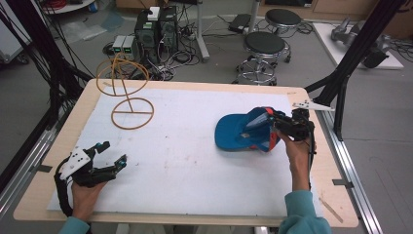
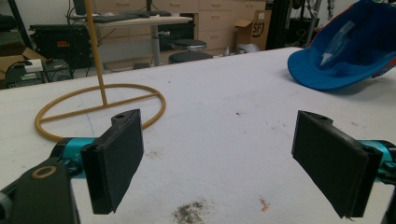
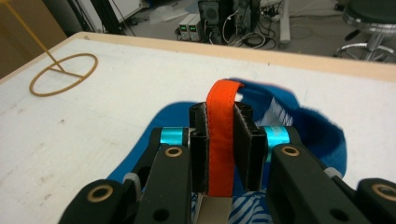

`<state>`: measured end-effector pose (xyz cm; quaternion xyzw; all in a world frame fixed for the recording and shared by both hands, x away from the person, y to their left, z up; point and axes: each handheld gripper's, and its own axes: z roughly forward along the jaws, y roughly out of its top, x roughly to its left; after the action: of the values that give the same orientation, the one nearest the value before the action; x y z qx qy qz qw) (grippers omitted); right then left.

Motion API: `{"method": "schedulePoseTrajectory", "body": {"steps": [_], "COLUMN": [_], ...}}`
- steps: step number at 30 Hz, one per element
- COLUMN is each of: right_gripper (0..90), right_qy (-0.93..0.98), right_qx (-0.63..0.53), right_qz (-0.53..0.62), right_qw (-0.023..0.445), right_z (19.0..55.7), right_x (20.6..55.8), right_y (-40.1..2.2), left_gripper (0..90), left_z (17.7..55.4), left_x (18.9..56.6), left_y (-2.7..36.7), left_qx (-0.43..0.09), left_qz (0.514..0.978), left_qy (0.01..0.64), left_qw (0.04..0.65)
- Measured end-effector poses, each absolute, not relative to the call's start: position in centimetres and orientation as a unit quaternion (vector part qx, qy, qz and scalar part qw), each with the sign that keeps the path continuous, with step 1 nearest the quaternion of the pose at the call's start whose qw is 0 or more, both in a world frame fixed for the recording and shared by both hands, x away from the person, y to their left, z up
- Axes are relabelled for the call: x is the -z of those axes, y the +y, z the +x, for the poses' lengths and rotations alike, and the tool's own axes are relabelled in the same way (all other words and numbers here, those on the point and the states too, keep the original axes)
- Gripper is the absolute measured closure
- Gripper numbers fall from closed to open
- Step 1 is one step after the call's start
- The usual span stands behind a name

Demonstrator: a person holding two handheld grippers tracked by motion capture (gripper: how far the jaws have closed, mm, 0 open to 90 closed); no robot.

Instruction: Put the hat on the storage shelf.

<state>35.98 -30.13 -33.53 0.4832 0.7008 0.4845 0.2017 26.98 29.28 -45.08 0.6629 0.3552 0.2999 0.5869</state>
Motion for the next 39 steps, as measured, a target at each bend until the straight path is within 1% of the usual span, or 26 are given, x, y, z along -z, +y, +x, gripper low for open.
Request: {"method": "schedulePoseTrajectory", "body": {"steps": [1,4,8,22,23,29,39], "right_gripper": [78.0,78.0,78.0,78.0,78.1,78.1,78.0], "right_qy": [0.697,0.696,0.701,0.705,0.705,0.706,0.708], "right_qx": [-0.495,-0.501,-0.508,-0.524,-0.526,-0.533,-0.538], "right_qz": [0.478,0.471,0.454,0.425,0.42,0.412,0.401], "right_qw": [0.203,0.205,0.212,0.218,0.22,0.221,0.22], "right_z": [35.7,35.5,35.2,34.6,34.5,34.1,33.8], "right_x": [32.7,32.0,30.1,27.0,26.4,25.1,24.6], "right_y": [-30.0,-29.8,-28.9,-27.3,-27.0,-26.4,-25.6], "left_gripper": [17.2,17.2,17.2,17.3,17.3,17.3,17.3], "left_z": [27.0,27.0,27.0,27.0,27.0,27.0,27.0], "left_x": [45.1,45.1,45.1,45.1,45.1,45.1,45.1], "left_y": [29.3,29.3,29.3,29.4,29.4,29.4,29.4], "left_qx": [-0.3,-0.299,-0.299,-0.298,-0.298,-0.298,-0.298], "left_qz": [0.663,0.663,0.663,0.662,0.662,0.662,0.662], "left_qy": [0.355,0.355,0.355,0.356,0.356,0.357,0.356], "left_qw": [0.587,0.587,0.587,0.588,0.588,0.588,0.588]}}
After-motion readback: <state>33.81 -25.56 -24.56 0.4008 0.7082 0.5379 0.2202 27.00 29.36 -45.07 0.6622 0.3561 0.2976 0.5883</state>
